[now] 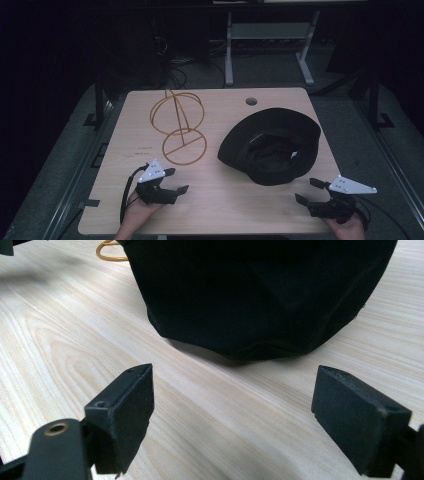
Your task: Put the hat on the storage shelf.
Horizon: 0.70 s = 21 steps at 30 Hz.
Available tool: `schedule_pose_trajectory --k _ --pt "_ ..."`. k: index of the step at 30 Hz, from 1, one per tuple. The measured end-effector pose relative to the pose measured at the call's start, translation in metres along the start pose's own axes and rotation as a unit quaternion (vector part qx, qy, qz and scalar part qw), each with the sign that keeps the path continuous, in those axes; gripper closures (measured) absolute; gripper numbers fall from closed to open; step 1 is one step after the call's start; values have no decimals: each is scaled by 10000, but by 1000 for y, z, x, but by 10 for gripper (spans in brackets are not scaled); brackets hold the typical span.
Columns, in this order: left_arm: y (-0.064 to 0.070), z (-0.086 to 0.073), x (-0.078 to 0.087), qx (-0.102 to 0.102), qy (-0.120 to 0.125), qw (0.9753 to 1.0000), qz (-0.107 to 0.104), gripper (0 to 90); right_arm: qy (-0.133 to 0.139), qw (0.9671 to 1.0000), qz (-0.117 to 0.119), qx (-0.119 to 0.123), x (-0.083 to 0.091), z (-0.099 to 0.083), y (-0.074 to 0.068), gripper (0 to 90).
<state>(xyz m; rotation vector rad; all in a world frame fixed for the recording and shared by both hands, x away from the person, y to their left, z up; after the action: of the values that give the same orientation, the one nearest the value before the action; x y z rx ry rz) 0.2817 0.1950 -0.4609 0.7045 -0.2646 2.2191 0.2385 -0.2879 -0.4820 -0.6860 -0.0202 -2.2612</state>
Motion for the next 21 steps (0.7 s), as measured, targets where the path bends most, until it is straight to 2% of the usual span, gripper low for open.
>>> schedule_pose_trajectory --k 2,5,11,21 --pt "2 0 -2 23 -27 10000 -55 209 -16 10000 -1 -26 1 -1 1 165" --pt "4 -1 -3 -61 -94 9999 -86 209 -22 10000 13 -31 1 -1 2 165" --pt "9 0 -3 -32 -74 9998 -175 209 -27 10000 18 -14 1 -2 1 165" --pt "19 5 -4 -211 -40 9994 -263 209 -45 10000 23 10 2 -1 -1 166"
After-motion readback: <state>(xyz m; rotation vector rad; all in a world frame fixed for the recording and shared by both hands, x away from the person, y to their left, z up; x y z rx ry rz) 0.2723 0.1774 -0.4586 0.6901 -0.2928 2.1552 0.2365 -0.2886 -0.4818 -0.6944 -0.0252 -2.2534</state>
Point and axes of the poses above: each handheld gripper's, and its own axes: x roughly backward along the jaws, z roughly out of its top, y roughly to its right, the point moved 3 cm from there along -x, roughly forward along the jaws, and after that the axes turned 5 degrees about z, right-handed, at the moved point
